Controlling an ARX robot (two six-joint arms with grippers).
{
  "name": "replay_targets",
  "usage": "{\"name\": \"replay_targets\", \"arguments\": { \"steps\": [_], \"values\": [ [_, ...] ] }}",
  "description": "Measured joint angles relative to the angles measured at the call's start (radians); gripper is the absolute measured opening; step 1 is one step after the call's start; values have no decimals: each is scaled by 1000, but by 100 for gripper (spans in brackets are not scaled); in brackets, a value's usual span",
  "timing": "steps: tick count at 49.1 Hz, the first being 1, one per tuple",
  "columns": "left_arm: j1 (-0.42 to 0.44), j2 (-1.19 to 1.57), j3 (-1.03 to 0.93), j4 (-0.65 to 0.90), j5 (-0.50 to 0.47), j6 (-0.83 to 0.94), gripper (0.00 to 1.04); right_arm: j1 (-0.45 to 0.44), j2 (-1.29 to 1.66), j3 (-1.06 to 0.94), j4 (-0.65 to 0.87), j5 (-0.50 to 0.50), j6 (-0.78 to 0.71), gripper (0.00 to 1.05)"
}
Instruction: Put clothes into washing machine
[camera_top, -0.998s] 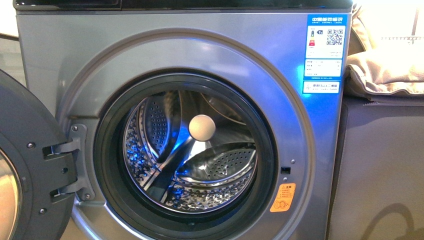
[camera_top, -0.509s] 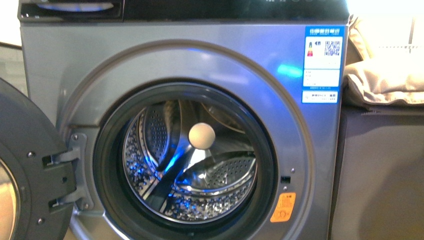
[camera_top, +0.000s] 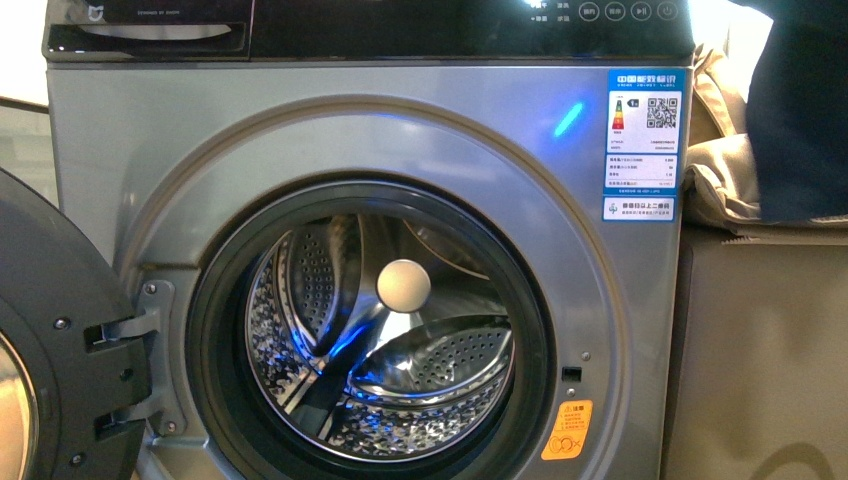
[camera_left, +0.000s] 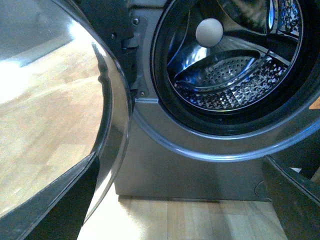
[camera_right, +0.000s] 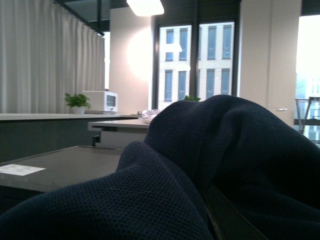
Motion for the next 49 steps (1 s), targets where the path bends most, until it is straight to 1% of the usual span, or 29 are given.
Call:
{"name": "replay_targets", "arguments": {
  "steps": [5, 8, 10, 18, 26, 36, 39, 41, 49],
  "values": [
    [0, 0, 0, 0, 0, 0, 98, 133, 21, 38, -24, 53, -60, 6],
    [0, 0, 0, 0, 0, 0, 98, 243, 40, 63, -40, 96, -105, 6],
    [0, 0, 0, 0, 0, 0, 98, 299, 50, 74, -46, 116, -124, 6],
    [0, 0, 0, 0, 0, 0, 98, 441, 86, 98, -54, 153, -179, 6],
    [0, 0, 0, 0, 0, 0, 98, 503, 109, 100, -54, 153, -185, 6],
    [0, 0, 0, 0, 0, 0, 98, 537, 119, 82, -47, 137, -174, 6],
    [0, 0, 0, 0, 0, 0, 98, 574, 145, 89, -17, 171, -173, 6],
    [0, 0, 0, 0, 0, 0, 98, 616, 179, 111, 7, 210, -176, 6],
    [0, 0, 0, 0, 0, 0, 98, 677, 244, 106, 17, 214, -180, 6]
  ]
}}
